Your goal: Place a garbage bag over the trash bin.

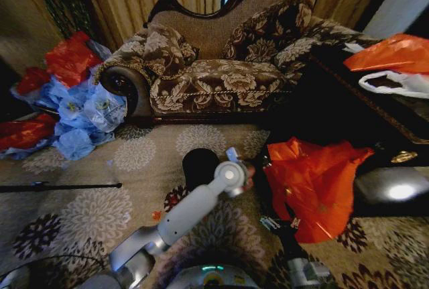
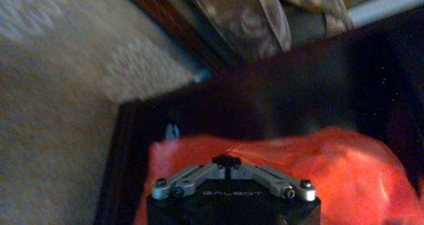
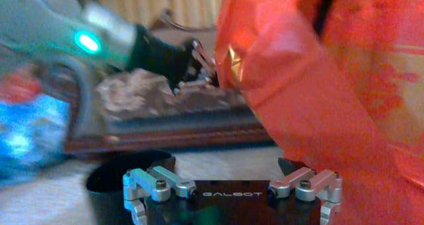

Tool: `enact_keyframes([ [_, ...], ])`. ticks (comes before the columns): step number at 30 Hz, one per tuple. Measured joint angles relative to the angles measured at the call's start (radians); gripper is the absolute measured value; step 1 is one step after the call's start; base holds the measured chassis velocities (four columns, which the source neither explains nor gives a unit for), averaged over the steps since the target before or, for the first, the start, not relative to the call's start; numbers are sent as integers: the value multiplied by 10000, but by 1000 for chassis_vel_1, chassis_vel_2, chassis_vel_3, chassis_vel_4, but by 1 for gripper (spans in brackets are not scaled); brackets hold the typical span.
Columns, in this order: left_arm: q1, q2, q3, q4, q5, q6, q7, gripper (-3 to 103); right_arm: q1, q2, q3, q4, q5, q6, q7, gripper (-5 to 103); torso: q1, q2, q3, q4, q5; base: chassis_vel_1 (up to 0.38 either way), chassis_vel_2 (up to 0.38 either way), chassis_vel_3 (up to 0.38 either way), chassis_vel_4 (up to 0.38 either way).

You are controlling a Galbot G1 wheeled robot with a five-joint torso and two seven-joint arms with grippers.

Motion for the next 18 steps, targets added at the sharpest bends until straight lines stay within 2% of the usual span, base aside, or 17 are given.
enact_keyframes([
  [2, 2, 313, -444, -31, -61, 0, 3, 0, -47, -63, 73, 14, 354, 211, -885, 100, 0, 0, 0, 1, 2, 0, 0, 0, 0],
  [4, 45, 533, -698, -136, -169, 20, -1, 0, -78, -91, 105, 76, 645, 339, -1416, 100, 0, 0, 0, 2, 1, 0, 0, 0, 0],
  [8, 264, 883, -938, -419, -252, 44, -3, 0, -127, -132, 186, 238, 1182, 529, -2010, 100, 0, 0, 0, -1, 2, 0, 0, 0, 0],
  [14, 771, 1373, -1273, -795, -297, 55, -3, 0, -187, -174, 383, 794, 2005, 545, -2123, 100, 0, 0, 0, 0, 2, 0, 0, 0, 0],
  [18, 1172, 1685, -1706, -1191, -410, 56, -3, 0, -208, -257, 492, 1500, 2768, 317, -1864, 100, 0, 0, 0, 0, 2, 0, 0, 0, 0],
])
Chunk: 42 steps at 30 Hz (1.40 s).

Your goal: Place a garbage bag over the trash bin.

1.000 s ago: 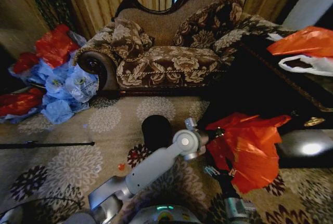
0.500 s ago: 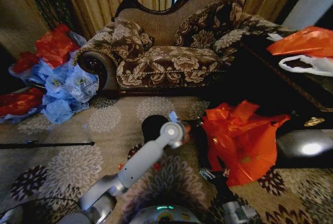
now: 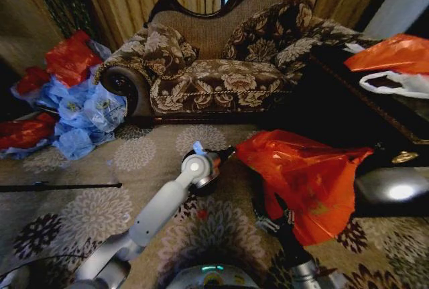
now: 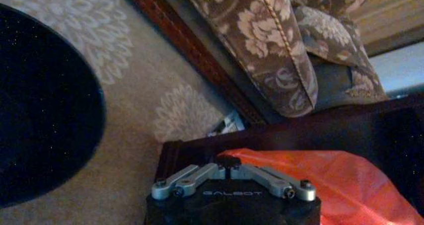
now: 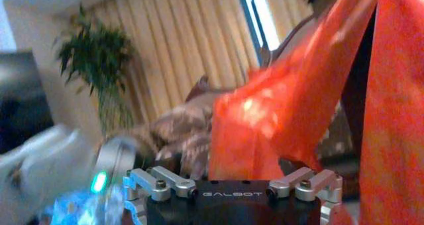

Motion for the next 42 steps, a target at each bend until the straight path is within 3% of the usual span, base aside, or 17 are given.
enact_keyframes([
  [11, 1126, 1080, -1187, -913, -210, -35, 61, 0, 12, -141, -40, 1076, 825, -529, 380, 100, 0, 0, 0, 1, -1, 0, 0, 0, 0],
  [15, 1305, 1305, -1527, -1034, -238, -86, 93, 0, -2, -87, -47, 1018, 727, -530, 390, 100, 0, 0, 0, 0, 0, 0, 0, 0, 0],
  [27, 1850, 2406, -2634, -1696, -491, -343, 129, 0, 132, 108, -414, 607, 35, -643, 1538, 100, 0, 0, 0, 0, -1, 0, 0, 0, 0],
  [37, 2147, 2804, -3551, -2154, -881, -418, 40, 0, 254, 54, -479, 562, 131, -762, 1701, 100, 0, 0, 0, 2, 1, 0, 0, 0, 0],
  [42, 2324, 2854, -3626, -2239, -580, -414, 61, 0, 252, 41, -491, 518, 141, -765, 1705, 100, 0, 0, 0, 0, 1, 0, 0, 0, 0],
])
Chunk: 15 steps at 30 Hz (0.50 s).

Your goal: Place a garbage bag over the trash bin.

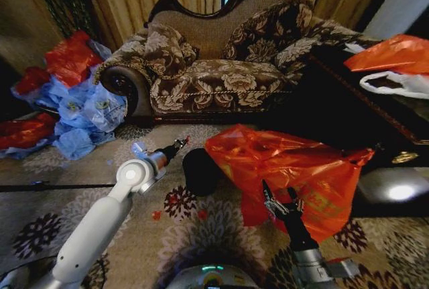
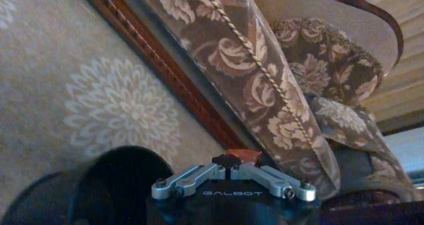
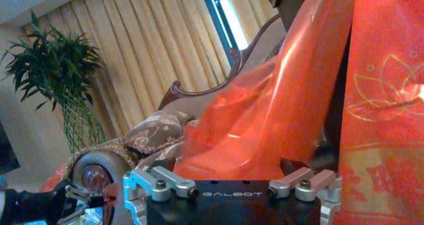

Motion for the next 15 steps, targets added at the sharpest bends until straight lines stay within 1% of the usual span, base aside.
enact_keyframes([
  [1, 73, 30, 23, 14, 189, 80, -58, 0, 0, -2, 0, -13, 2, 1, 0, 100, 0, 0, 0, 0, 0, 0, 0, 0, 0],
  [2, 73, 30, 23, 14, 189, 80, -58, 0, 0, -2, 0, -13, 2, 1, 0, 100, 0, 0, 0, 0, 0, 0, 0, 0, 0],
  [4, 412, 272, 361, -227, 505, 759, -59, 0, 0, -18, 0, -54, 19, 12, -5, 100, 0, 0, 1, 0, -1, 0, 0, 0, 0],
  [5, 578, 383, 529, -422, 571, 1223, 115, 0, 1, -25, 0, -99, 24, 29, -11, 100, 0, 0, 0, 1, -1, 0, 0, 0, 0],
  [6, 578, 383, 529, -422, 571, 1223, 115, 0, 1, -25, 0, -99, 24, 29, -11, 100, 0, 0, 0, 1, -1, 0, 0, 0, 0],
  [7, 711, 451, 729, -609, 675, 1748, 366, -1, 8, -27, 1, -159, 25, 51, -18, 100, -1, 0, -1, 3, 3, 0, 0, 0, 0],
  [8, 742, 452, 852, -682, 746, 2094, 570, -1, 19, -27, 2, -222, 24, 80, -21, 100, -1, 0, 0, 3, 2, 0, 0, 0, 0],
  [9, 686, 385, 967, -704, 749, 2414, 777, 4, 31, -19, 8, -284, 17, 114, -24, 100, -1, 0, 0, 1, 3, 0, 0, 0, 0],
  [10, 686, 385, 967, -704, 749, 2414, 777, 4, 31, -19, 8, -284, 17, 114, -24, 100, -1, 0, 0, 1, 3, 0, 0, 0, 0],
  [14, -83, -97, 1278, -274, 263, 2747, 988, 26, 27, -1, 69, -382, -8, 174, -38, 100, 0, 0, 0, 0, 0, 0, 0, 0, 0],
  [15, -83, -97, 1278, -274, 263, 2747, 988, 26, 27, -1, 69, -382, -8, 174, -38, 100, 0, 0, 0, 0, 0, 0, 0, 0, 0],
])
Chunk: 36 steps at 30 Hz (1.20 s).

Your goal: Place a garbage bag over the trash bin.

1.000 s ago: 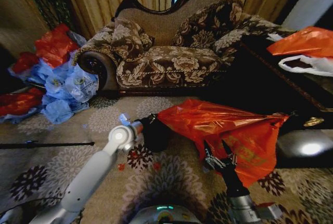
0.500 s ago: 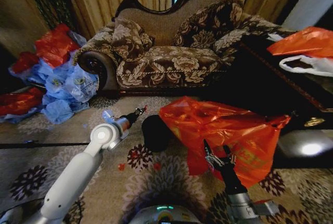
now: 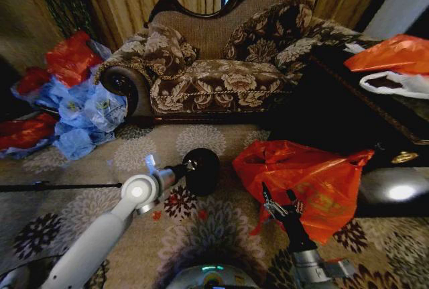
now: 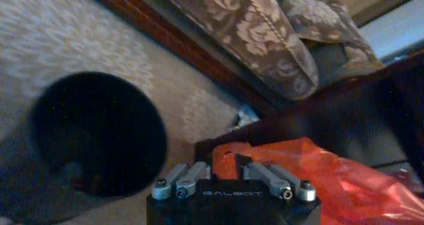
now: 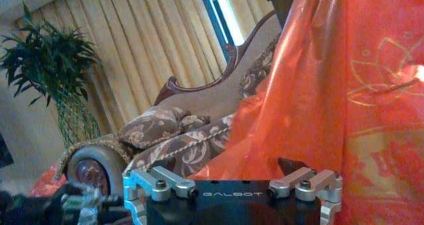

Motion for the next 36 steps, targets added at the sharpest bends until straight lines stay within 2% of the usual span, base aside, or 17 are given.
enact_keyframes([
  [1, -279, -130, 213, 198, 23, 145, 29, 31, -3, -10, 41, -33, -20, 18, -5, 100, 0, 0, 0, 2, 2, 0, 0, 0, 0],
  [4, -652, -296, 607, 452, 237, 224, 108, 31, -8, -19, 89, -69, -37, 35, -8, 100, 0, 0, 0, 0, 1, 0, 0, 0, 0],
  [5, -1076, -551, 993, 751, 463, 258, 116, 42, -13, -27, 137, -116, -56, 54, -12, 100, 0, 0, 0, 3, 3, 0, 0, 0, 0],
  [7, -1838, -1086, 1927, 1475, 1434, 322, -43, 53, -14, -16, 201, -277, -122, 138, -42, 100, 0, 0, 1, 0, 2, 0, 0, 0, 0],
  [11, -2491, -1543, 2628, 2224, 2231, 416, -45, 59, -32, 15, 257, -390, -148, 211, -65, 100, 0, -2, 0, -1, 7, 0, 0, 0, 0],
  [12, -2727, -1689, 2891, 2550, 2519, 498, -1, 70, -51, 18, 282, -414, -144, 227, -72, 100, 0, -2, 1, -1, 4, 0, 0, 0, 0],
  [14, -3183, -1880, 3422, 3241, 3073, 724, 172, 81, -80, 13, 337, -475, -117, 278, -84, 100, 0, -2, 1, -1, 2, 0, 0, 0, 0],
  [17, -3479, -1917, 3884, 3678, 3359, 1031, 450, 86, -85, 4, 414, -524, -26, 303, -85, 100, 1, -2, 1, -1, 2, 0, 0, 0, 0],
  [18, -3525, -1897, 3966, 3690, 3347, 1151, 542, 96, -85, 3, 447, -548, 8, 309, -85, 100, 1, -2, 1, 0, 2, 0, 0, 0, 0],
  [19, -3525, -1897, 3966, 3690, 3347, 1151, 542, 96, -85, 3, 447, -548, 8, 309, -85, 100, 1, -2, 1, 0, 2, 0, 0, 0, 0],
  [22, -3501, -1615, 4075, 3381, 3306, 1424, 999, 100, -78, 1, 520, -658, 86, 339, -91, 100, 1, -2, 1, 0, 2, 0, 0, 0, 0],
  [27, -3274, -1134, 3736, 2703, 3105, 1594, 1267, 100, -23, -22, 529, -764, 133, 344, -99, 100, 1, -2, 0, -1, 1, 0, 0, 0, 0],
  [30, -2856, -335, 3366, 2045, 3126, 1720, 1920, 100, 71, -49, 500, -800, 148, 328, -98, 100, 0, -2, 0, 1, -3, 0, 0, 0, 0],
  [31, -2856, -335, 3366, 2045, 3126, 1720, 1920, 100, 71, -49, 500, -800, 148, 328, -98, 100, 0, -2, 0, 1, -3, 0, 0, 0, 0],
  [33, -2368, 246, 3111, 1610, 3525, 1876, 2676, 100, 139, -82, 471, -841, 151, 306, -93, 100, 0, -2, 0, 4, 0, 0, 0, 0, 0],
  [35, -1972, 499, 3021, 1404, 3894, 2040, 3206, 100, 179, -105, 450, -868, 150, 295, -92, 100, 0, -2, 0, 4, 1, 0, 0, 0, 0],
  [36, -1972, 499, 3021, 1404, 3894, 2040, 3206, 100, 179, -105, 450, -868, 150, 295, -92, 100, 0, -2, 0, 4, 1, 0, 0, 0, 0],
])
